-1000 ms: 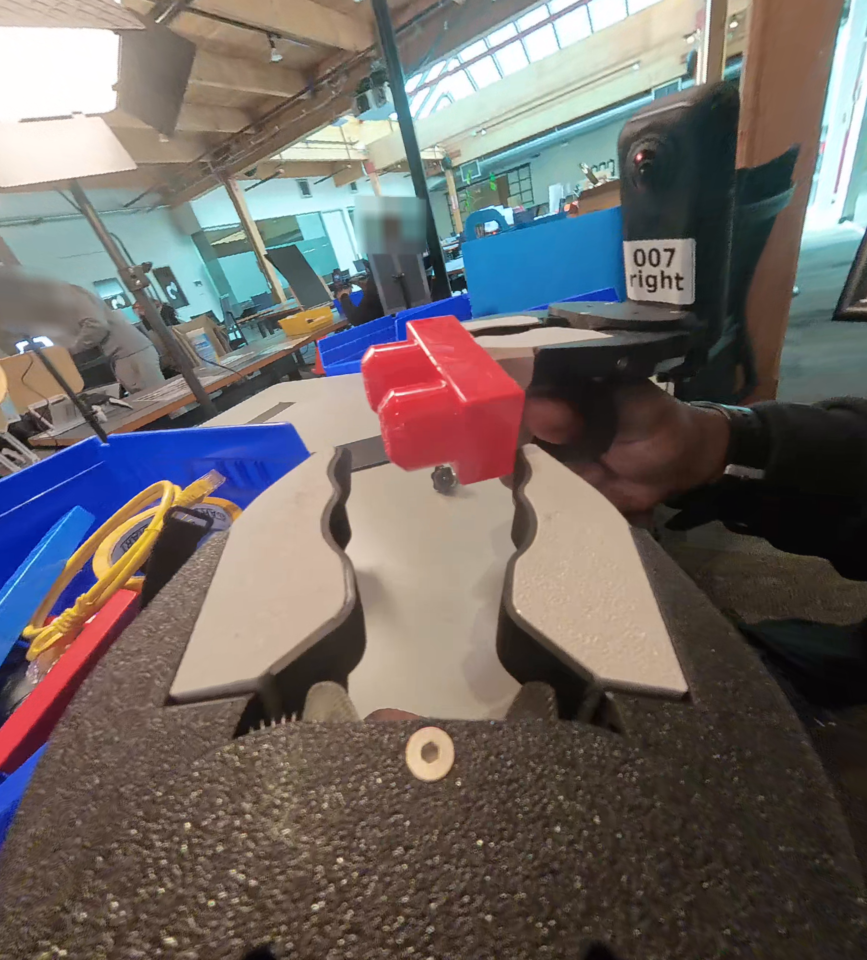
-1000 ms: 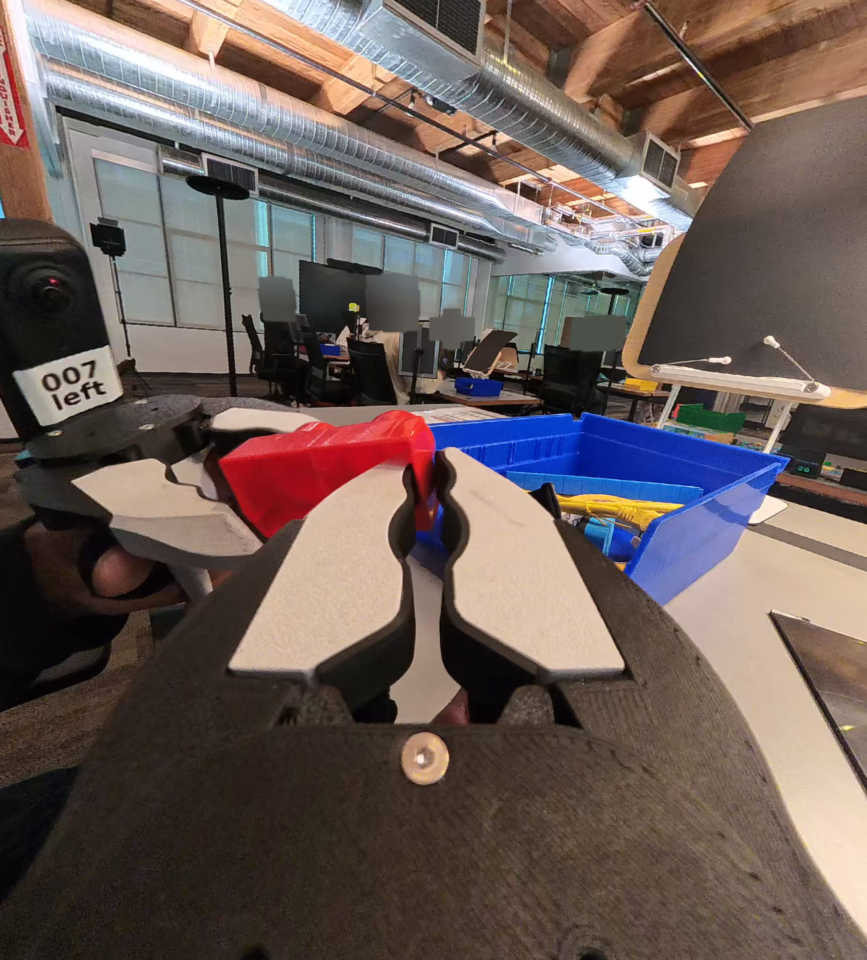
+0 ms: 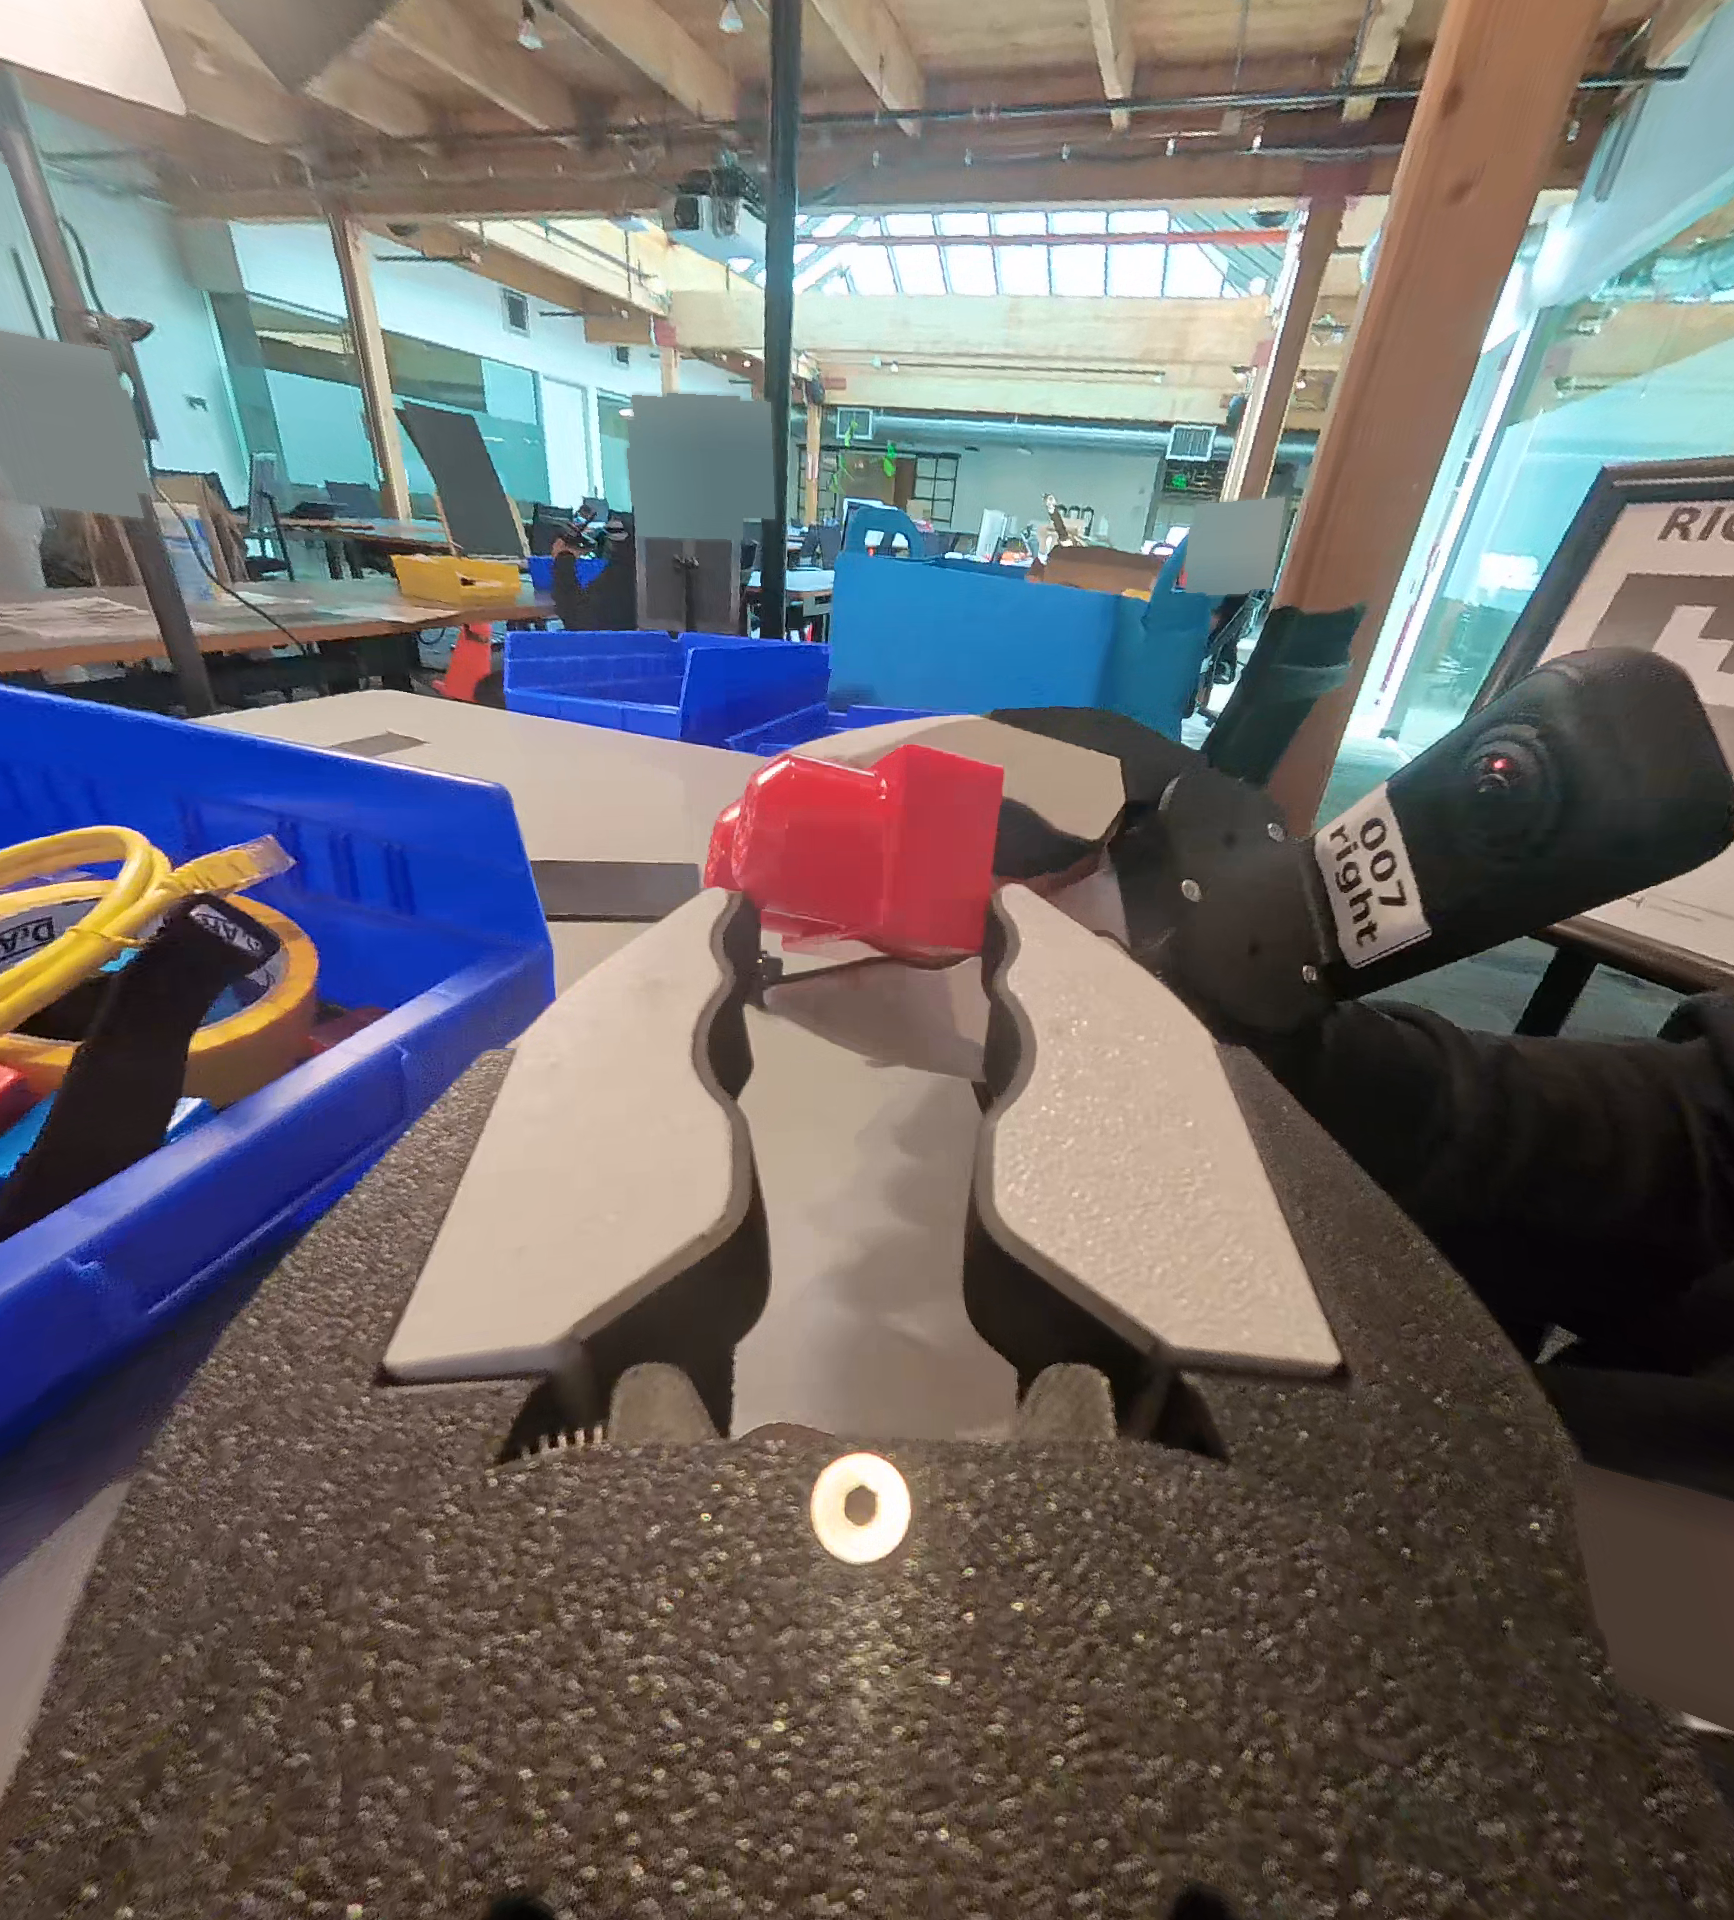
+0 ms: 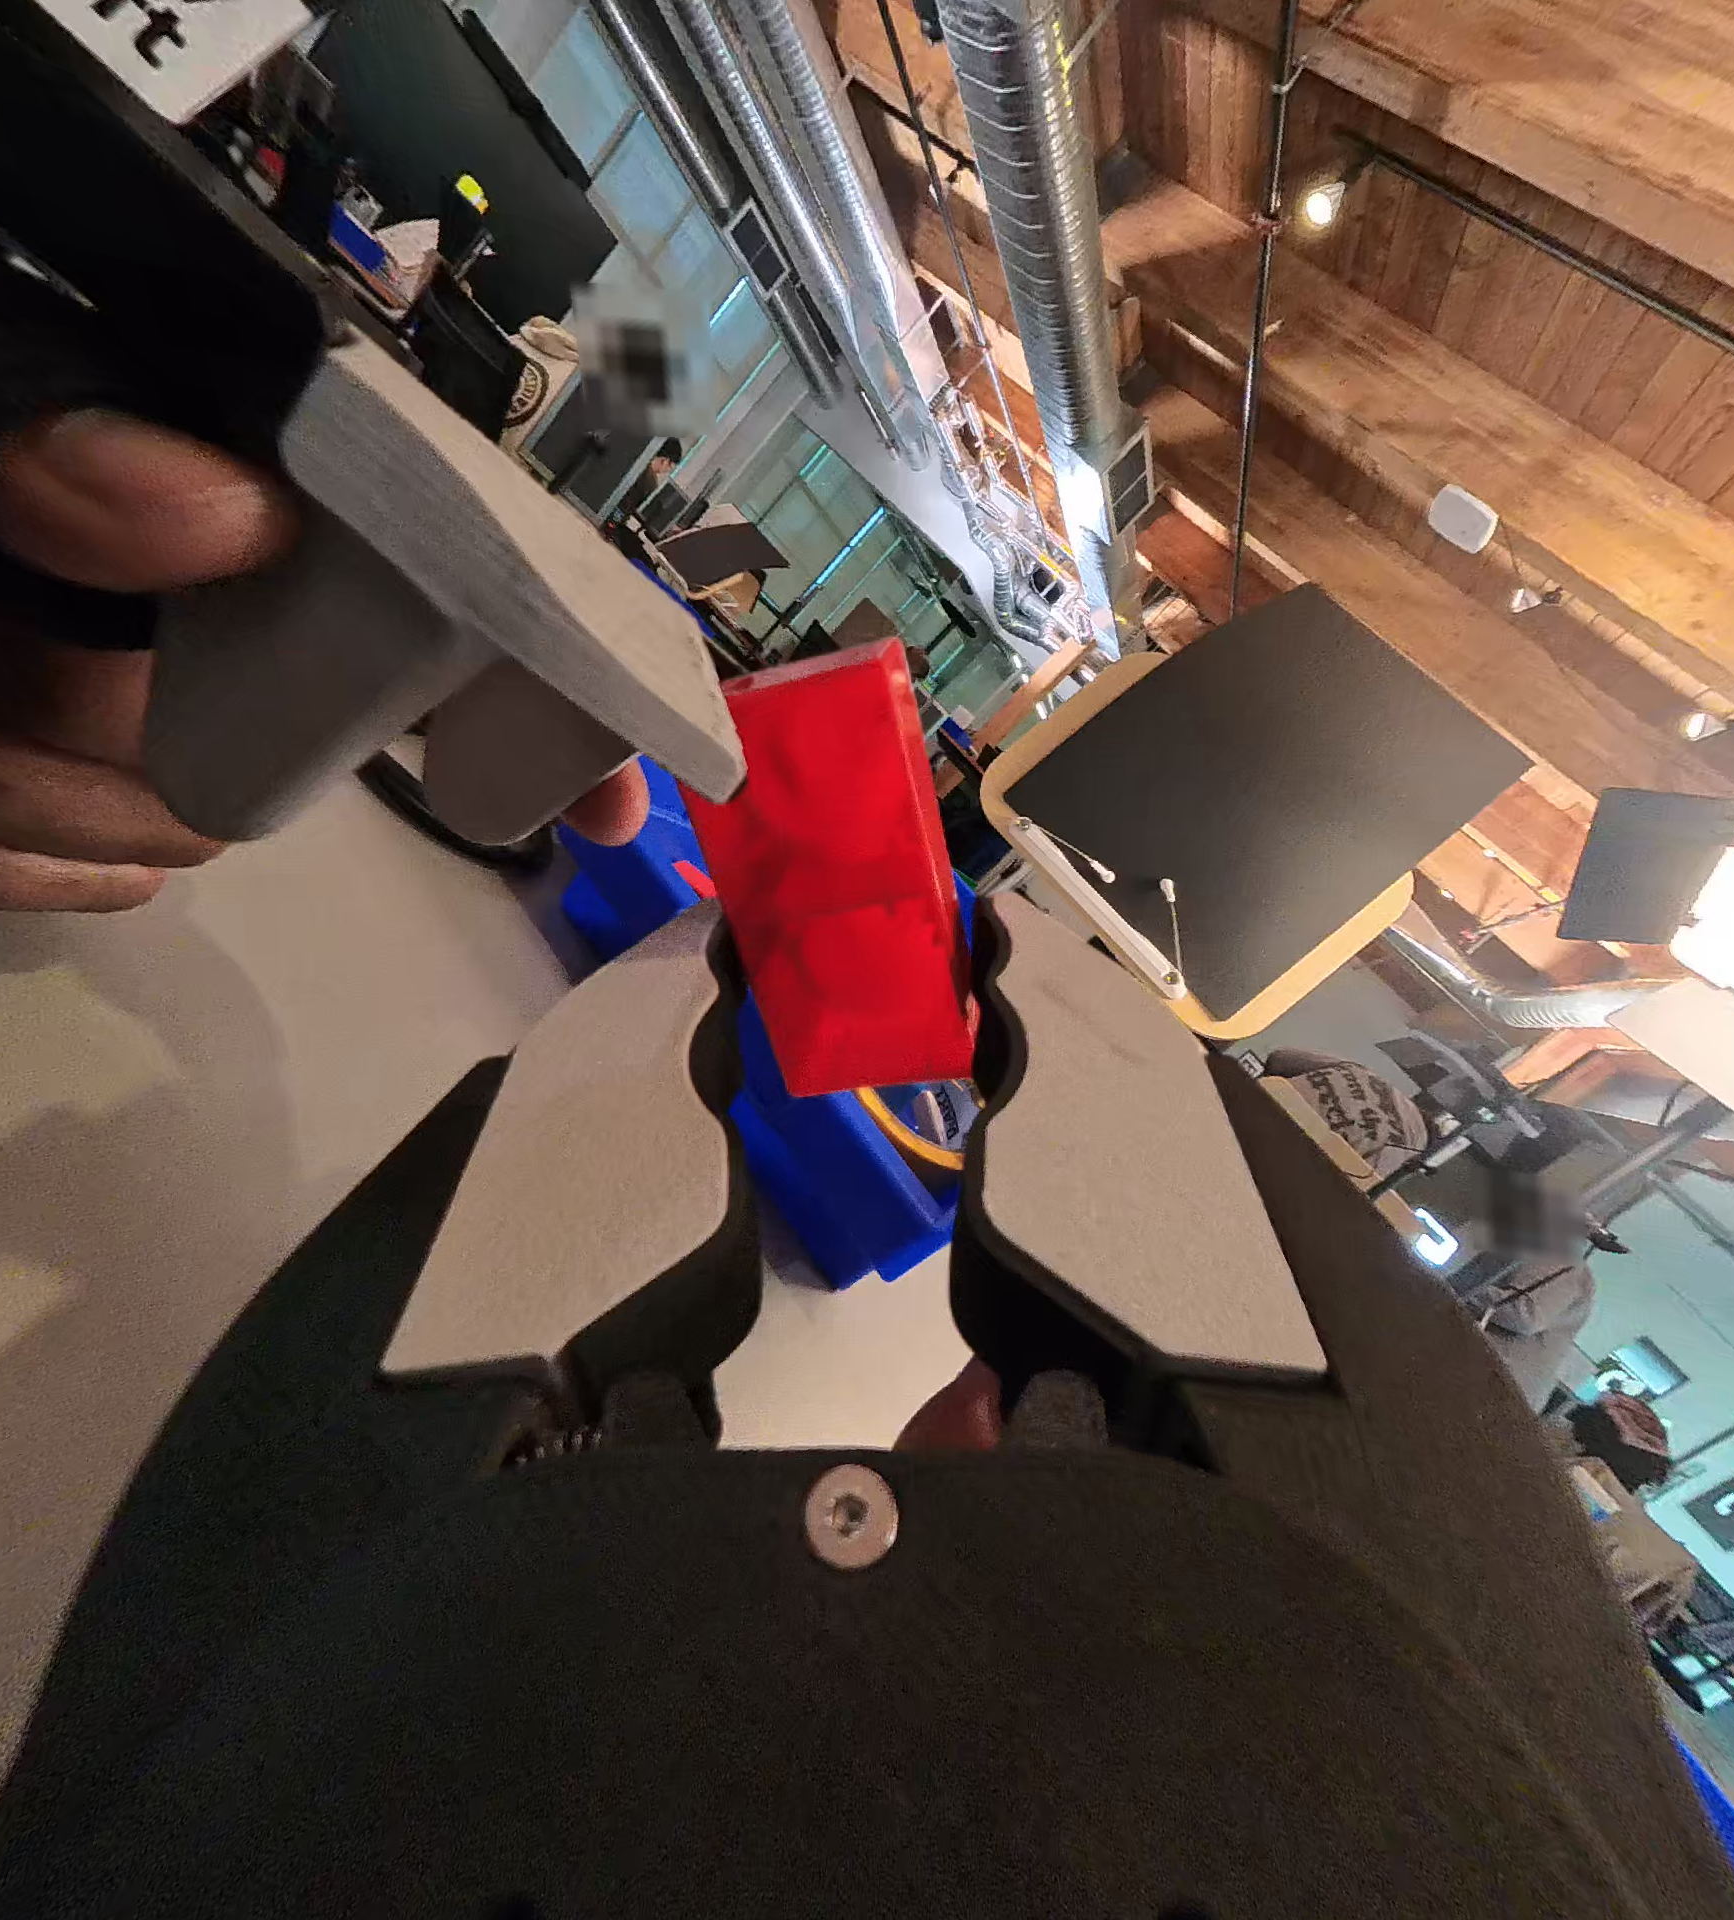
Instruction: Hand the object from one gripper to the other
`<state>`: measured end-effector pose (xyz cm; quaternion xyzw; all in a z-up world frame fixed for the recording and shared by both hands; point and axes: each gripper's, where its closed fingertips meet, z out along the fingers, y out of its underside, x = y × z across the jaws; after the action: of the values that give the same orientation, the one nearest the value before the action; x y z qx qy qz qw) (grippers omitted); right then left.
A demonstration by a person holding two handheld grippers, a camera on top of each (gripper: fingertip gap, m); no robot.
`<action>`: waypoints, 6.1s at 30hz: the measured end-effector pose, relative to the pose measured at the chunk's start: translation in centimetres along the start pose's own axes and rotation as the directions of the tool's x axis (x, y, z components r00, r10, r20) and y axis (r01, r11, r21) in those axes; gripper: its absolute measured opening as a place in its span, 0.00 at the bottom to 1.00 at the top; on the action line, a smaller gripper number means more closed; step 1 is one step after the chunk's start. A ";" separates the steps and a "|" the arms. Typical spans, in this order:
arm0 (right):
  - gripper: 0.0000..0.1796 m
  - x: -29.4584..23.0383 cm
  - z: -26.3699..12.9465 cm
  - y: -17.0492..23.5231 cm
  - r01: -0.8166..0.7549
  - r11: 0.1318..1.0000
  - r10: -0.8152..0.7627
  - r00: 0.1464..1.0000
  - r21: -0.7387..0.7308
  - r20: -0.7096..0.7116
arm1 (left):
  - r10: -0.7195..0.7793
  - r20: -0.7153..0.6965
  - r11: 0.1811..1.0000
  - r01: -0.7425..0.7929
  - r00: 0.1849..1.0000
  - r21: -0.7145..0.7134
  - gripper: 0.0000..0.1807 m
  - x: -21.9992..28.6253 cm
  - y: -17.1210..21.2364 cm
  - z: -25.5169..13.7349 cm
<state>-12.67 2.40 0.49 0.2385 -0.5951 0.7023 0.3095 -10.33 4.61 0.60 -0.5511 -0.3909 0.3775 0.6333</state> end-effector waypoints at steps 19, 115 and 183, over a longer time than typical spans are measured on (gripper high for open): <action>0.21 -5.6 -2.9 -4.2 -0.632 0.748 0.594 0.498 -0.204 0.632 | 0.081 -0.265 0.996 -0.066 0.961 0.063 0.21 4.2 -0.5 -1.2; 0.20 0.1 -3.5 -6.7 -0.899 0.434 0.749 0.321 -0.063 0.580 | -0.145 -0.271 0.939 0.219 0.951 0.264 0.28 3.0 -3.4 -1.9; 0.08 -2.5 -3.9 -6.2 -0.598 0.801 0.522 0.676 -0.026 0.520 | 0.239 -0.134 0.965 -0.250 0.962 -0.073 0.21 3.6 0.6 -1.9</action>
<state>-6.31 6.46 2.28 0.2405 -0.6453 0.7173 -0.1056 -7.16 7.23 0.17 -0.6451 -0.2960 0.4001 0.5797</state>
